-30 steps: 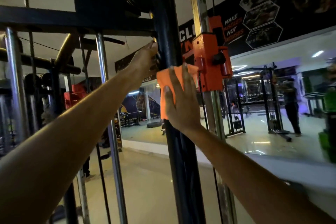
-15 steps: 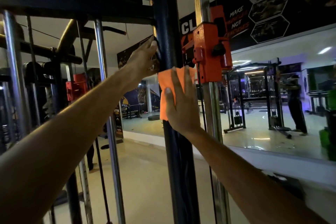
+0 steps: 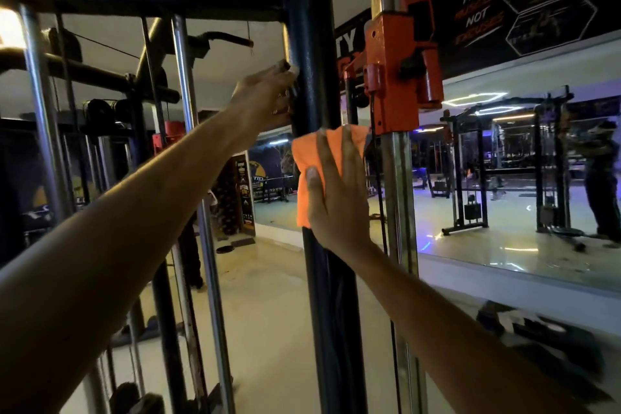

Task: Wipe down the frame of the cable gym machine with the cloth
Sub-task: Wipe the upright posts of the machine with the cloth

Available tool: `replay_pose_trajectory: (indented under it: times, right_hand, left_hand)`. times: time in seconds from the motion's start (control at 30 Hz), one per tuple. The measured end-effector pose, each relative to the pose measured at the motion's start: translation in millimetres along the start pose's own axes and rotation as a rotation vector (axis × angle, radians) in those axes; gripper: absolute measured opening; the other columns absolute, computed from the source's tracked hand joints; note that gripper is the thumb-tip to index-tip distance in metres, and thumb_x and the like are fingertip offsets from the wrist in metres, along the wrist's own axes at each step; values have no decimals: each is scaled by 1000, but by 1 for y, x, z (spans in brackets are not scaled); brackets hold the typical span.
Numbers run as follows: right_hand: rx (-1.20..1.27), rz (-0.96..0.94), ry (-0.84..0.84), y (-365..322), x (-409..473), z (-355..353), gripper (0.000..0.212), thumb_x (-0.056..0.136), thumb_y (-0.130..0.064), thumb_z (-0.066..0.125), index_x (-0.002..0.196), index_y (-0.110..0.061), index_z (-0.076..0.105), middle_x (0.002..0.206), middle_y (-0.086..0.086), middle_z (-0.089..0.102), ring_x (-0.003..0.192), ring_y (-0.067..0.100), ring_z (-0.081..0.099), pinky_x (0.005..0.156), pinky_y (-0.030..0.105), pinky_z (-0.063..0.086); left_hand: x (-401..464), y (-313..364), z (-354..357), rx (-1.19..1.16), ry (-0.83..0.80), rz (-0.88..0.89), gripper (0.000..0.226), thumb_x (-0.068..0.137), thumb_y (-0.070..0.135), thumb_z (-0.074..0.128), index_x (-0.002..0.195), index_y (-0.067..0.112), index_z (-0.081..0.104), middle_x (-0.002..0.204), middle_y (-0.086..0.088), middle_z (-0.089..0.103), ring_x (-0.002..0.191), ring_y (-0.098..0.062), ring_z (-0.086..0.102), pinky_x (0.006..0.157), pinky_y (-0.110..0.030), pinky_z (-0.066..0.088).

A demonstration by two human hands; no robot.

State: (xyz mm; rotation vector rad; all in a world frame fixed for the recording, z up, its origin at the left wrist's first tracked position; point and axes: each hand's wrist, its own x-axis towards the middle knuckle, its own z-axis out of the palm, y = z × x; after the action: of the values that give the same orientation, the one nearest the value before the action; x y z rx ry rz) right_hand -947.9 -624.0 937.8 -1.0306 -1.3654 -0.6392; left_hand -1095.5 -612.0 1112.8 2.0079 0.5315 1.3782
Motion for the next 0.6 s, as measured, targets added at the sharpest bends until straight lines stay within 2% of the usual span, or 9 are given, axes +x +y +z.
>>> replay_pose_trajectory:
  times: [0.07,0.13,0.2,0.27,0.33,0.37,0.47,0.53,0.6]
  right_hand:
    - [-12,-2,12,-6,34,-2,62,117,-44,34,175,-33,16,183,5,-4,168,35,5,128,67,27]
    - [14,0,9,-12,67,-6,62,117,-44,34,175,-32,16,183,7,-3,168,37,4,130,67,23]
    - [31,-6,18,-15,76,-7,61,117,-43,36,175,-30,17,183,8,-2,168,37,5,130,65,24]
    - [10,0,23,-14,50,-5,61,118,-41,37,175,-31,17,183,7,-2,168,36,6,133,56,23]
    - [-19,1,11,-8,2,-4,61,118,-40,38,175,-31,17,183,5,-4,169,33,3,133,45,12]
    - [-3,5,-6,-2,-23,-4,61,118,-38,39,175,-30,18,183,4,-4,169,31,2,134,45,13]
    - [86,48,-51,8,-75,-2,63,116,-35,42,174,-26,19,183,3,-3,169,30,5,127,60,37]
    - [92,65,-50,8,-65,-3,63,116,-36,40,174,-26,19,183,3,-2,169,30,7,128,57,34]
    - [85,63,-28,0,-32,-6,61,118,-37,38,175,-27,18,183,6,0,168,32,8,128,53,29]
  left_hand:
    - [-3,3,3,3,13,-10,54,107,43,64,157,26,53,144,-4,65,125,-21,69,97,-34,63]
    - [-3,6,6,18,49,-14,44,108,46,60,146,24,63,136,-6,71,119,-20,73,99,-37,63]
    - [-4,5,8,31,76,-13,43,108,49,59,142,23,66,134,-8,73,118,-22,74,101,-38,62]
    - [-7,3,9,14,63,-16,47,107,48,61,150,27,61,139,-5,71,119,-21,74,100,-37,62]
    - [-16,-1,12,-1,50,-20,51,107,42,64,156,32,53,140,-1,69,116,-15,75,101,-35,61]
    - [-20,-4,14,-7,52,-22,53,107,39,66,157,31,51,139,1,69,114,-13,75,101,-33,61]
    - [-34,-14,20,-40,69,-20,51,106,34,68,154,24,56,132,5,73,110,-6,76,95,-29,63]
    - [-39,-20,24,-73,97,-34,40,106,33,69,145,26,63,123,11,75,106,-2,76,88,-23,61]
    - [-41,-22,28,-123,128,-51,39,104,33,71,142,26,66,124,9,77,111,-5,75,93,-27,62]
